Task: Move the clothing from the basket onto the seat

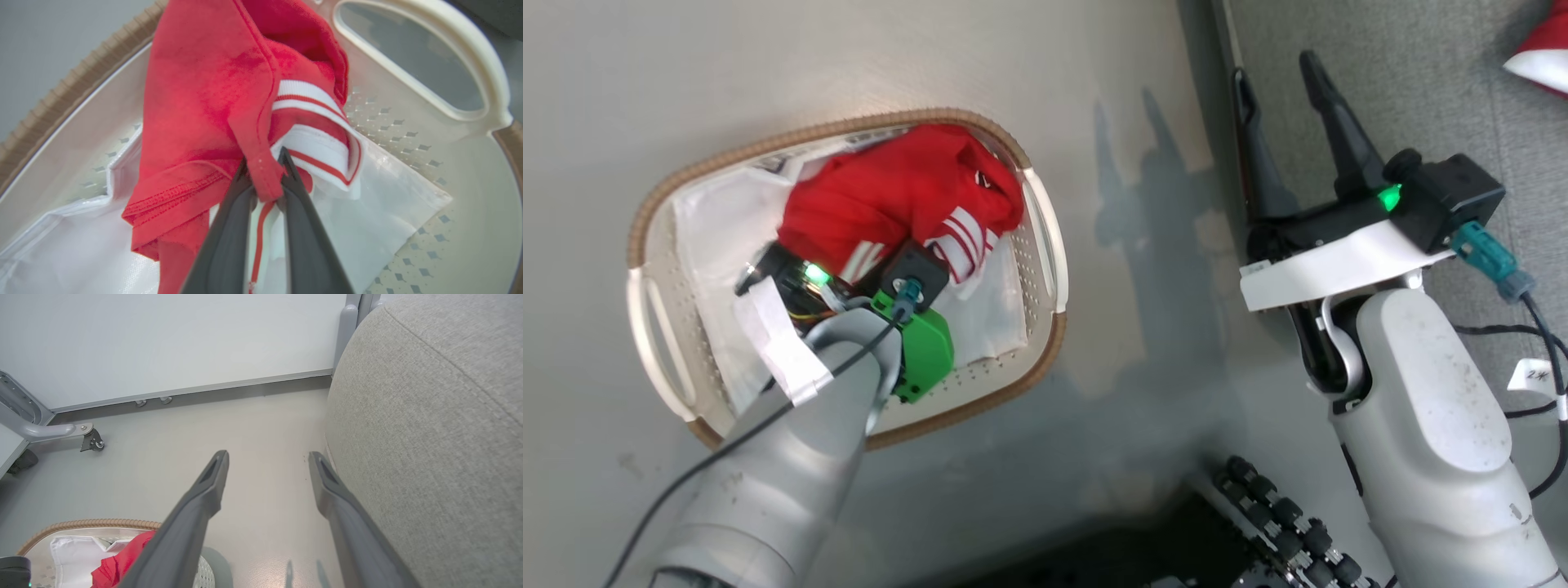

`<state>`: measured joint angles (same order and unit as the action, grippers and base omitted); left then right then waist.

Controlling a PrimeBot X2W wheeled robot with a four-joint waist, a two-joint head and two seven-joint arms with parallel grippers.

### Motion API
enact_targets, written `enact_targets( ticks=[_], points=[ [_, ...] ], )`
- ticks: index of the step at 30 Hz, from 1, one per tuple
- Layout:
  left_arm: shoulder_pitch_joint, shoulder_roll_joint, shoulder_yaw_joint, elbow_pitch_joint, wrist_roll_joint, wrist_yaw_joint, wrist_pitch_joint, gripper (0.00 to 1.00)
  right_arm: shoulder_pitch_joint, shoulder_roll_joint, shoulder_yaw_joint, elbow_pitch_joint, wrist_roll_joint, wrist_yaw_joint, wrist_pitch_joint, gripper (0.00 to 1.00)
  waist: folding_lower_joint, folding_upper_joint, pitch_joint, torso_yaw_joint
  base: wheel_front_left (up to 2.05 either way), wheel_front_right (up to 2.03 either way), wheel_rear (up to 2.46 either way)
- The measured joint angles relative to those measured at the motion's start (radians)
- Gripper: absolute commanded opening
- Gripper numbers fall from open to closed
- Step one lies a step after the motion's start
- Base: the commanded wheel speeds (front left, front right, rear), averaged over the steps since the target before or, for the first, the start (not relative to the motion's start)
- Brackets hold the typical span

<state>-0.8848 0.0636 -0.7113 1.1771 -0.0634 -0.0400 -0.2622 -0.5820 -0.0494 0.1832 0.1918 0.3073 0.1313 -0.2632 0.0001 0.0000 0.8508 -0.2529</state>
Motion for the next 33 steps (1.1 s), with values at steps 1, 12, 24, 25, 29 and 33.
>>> enact_targets(
  ticks=[1,12,24,25,29,33],
  points=[
    [0.017,-0.002,0.003,-0.020,-0.009,-0.001,0.000,0.00,0.005,0.000,0.001,0.006,-0.001,0.000,0.000,1.00,0.0000,0.0000,-0.016,0.003,0.00,0.00,0.00],
    [0.223,-0.008,0.053,-0.219,-0.078,0.009,0.000,0.00,0.100,0.001,0.030,0.066,-0.063,0.000,0.000,1.00,-0.0001,0.0000,-0.196,0.049,0.00,0.00,0.00],
    [0.420,-0.002,0.119,-0.441,-0.088,0.020,0.000,0.00,0.224,0.001,0.018,0.107,-0.086,0.000,0.000,1.00,-0.0001,0.0000,-0.409,0.117,0.00,0.00,0.00],
    [0.435,-0.001,0.125,-0.458,-0.084,0.018,0.000,0.00,0.232,0.001,0.017,0.112,-0.090,0.000,0.000,1.00,-0.0001,0.0000,-0.428,0.123,0.00,0.00,0.00],
    [0.484,0.003,0.156,-0.513,-0.081,0.015,0.000,0.00,0.272,0.001,0.018,0.126,-0.096,0.000,0.000,1.00,-0.0001,0.0000,-0.497,0.142,0.00,0.00,0.00],
    [0.523,0.004,0.193,-0.575,-0.076,0.013,0.000,0.00,0.310,0.001,0.022,0.138,-0.096,0.000,0.000,1.00,-0.0001,0.0000,-0.563,0.158,0.00,0.00,0.00]
  ],
)
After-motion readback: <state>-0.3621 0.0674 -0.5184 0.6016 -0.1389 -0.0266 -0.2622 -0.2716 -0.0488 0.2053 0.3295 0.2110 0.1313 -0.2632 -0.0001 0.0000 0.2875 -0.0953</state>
